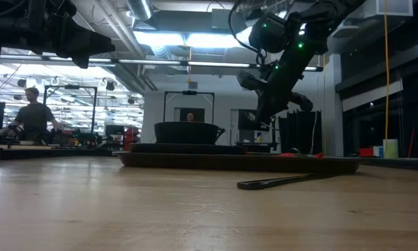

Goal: Set up tray
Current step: Put the black spoon on the red napkin to the left of the black fork

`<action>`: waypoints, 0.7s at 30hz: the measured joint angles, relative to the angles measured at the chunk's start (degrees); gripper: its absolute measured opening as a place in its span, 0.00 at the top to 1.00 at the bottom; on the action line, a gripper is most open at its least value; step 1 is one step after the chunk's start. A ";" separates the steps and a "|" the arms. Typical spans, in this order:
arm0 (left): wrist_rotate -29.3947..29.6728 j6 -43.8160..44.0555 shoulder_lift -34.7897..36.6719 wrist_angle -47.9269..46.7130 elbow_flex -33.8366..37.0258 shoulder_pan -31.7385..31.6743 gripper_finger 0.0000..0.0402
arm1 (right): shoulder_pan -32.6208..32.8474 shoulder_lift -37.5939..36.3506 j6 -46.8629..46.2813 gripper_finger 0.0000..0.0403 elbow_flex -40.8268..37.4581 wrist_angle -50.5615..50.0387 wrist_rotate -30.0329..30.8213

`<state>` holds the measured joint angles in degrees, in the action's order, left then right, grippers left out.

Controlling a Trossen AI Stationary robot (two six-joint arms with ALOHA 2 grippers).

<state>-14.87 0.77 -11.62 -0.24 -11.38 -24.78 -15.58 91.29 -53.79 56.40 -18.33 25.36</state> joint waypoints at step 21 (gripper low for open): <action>0.00 0.01 0.00 -0.01 0.00 -0.01 0.68 | -1.85 3.66 -0.16 0.95 0.04 -1.30 0.01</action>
<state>-14.87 0.78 -11.62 -0.25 -11.38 -24.79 -17.43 94.95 -53.95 56.45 -19.63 25.37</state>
